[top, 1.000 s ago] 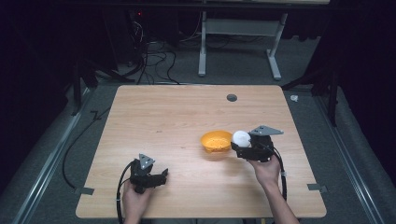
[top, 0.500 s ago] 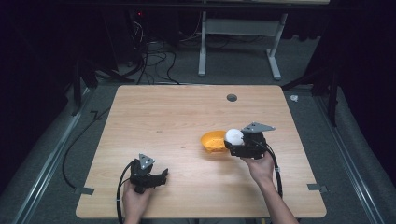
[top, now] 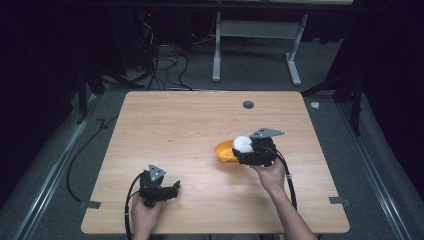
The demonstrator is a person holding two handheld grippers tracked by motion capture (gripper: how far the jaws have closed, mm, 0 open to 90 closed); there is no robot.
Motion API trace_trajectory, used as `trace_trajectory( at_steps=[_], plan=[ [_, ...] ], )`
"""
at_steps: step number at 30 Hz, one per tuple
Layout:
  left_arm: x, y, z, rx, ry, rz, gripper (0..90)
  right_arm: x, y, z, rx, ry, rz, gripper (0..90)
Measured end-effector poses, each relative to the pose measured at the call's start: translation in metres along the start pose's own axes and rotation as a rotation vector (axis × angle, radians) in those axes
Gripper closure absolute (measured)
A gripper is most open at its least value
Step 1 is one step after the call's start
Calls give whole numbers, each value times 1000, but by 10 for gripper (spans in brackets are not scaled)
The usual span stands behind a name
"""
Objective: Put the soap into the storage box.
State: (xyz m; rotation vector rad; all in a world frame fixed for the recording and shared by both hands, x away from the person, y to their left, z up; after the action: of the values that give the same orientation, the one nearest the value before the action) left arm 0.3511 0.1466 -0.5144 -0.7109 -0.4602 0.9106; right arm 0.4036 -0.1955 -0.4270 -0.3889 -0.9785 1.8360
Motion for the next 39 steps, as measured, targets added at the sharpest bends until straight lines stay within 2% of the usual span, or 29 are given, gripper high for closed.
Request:
trace_trajectory(
  at_steps=[19,39],
  plan=[
    [0,0,0,1,1,0,150,0,-1,-32,58,9,-7,245],
    [0,0,0,1,1,0,150,-2,3,-48,96,38,-25,244]
  ],
)
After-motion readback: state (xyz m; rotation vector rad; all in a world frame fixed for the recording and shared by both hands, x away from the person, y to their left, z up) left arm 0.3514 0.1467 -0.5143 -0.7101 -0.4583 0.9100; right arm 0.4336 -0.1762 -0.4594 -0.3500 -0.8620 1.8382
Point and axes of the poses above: each handheld gripper's, and its own axes: z roughly backward along the jaws, y roughly out of its underside, x roughly to its left, the point moved 1 cm from there along -z, roughly forward along the jaws, and after that the axes turned 7 degrees about -z, right-handed, at the moved point
